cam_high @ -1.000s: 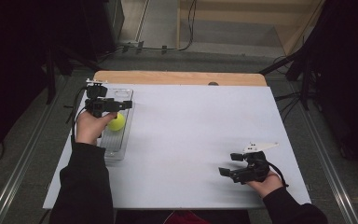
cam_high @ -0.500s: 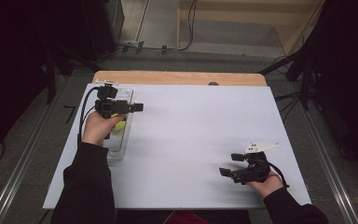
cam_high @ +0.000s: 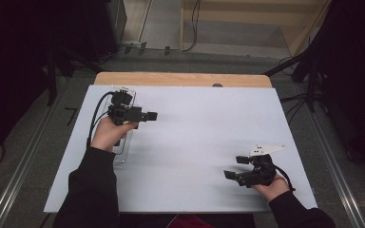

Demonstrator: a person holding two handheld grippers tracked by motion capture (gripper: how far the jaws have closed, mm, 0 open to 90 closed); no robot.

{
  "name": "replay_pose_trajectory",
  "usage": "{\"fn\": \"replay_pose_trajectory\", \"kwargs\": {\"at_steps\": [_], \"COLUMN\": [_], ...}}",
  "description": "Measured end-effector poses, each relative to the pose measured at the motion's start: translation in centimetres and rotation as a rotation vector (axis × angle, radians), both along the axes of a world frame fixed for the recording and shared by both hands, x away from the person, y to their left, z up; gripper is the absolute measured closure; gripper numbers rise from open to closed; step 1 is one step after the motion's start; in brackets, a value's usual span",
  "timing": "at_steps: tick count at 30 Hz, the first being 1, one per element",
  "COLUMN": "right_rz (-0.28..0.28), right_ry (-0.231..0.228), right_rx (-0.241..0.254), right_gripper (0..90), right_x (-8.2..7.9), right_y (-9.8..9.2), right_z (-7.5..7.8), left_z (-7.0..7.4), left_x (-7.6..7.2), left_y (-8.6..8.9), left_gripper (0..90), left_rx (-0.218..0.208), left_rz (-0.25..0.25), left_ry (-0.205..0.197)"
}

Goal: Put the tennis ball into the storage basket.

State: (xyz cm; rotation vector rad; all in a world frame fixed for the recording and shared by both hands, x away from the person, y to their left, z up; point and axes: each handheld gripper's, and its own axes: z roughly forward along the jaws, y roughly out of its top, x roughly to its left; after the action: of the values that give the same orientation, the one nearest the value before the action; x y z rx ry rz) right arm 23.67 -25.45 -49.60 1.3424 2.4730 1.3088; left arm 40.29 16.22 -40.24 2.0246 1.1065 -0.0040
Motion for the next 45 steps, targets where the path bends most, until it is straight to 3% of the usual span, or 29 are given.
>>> {"fn": "replay_pose_trajectory", "kwargs": {"at_steps": [5, 18, 28, 36, 45], "right_rz": [-0.003, -0.006, -0.011, -0.013, -0.015], "right_ry": [0.001, 0.000, 0.001, 0.000, 0.001], "right_rx": [0.000, 0.002, 0.000, 0.001, -0.008], "right_gripper": [12.8, 12.8, 12.9, 12.8, 12.9], "right_x": [0.0, 0.0, 0.0, 0.0, 0.1], "right_y": [-0.1, -0.1, -0.2, -0.2, -0.2], "right_z": [0.0, 0.0, 0.0, 0.0, 0.0], "left_z": [-0.2, -0.9, -2.1, -2.7, -3.6], "left_x": [-1.1, -3.3, -5.5, -6.8, -8.8], "left_y": [-0.4, -1.0, -0.8, 0.0, 0.6], "left_gripper": [16.3, 17.7, 17.7, 17.7, 17.7], "left_rx": [-0.021, -0.025, 0.013, -0.010, 0.015], "left_rz": [-0.031, -0.090, -0.116, -0.122, -0.167], "left_ry": [-0.003, -0.025, -0.039, -0.061, -0.086]}}
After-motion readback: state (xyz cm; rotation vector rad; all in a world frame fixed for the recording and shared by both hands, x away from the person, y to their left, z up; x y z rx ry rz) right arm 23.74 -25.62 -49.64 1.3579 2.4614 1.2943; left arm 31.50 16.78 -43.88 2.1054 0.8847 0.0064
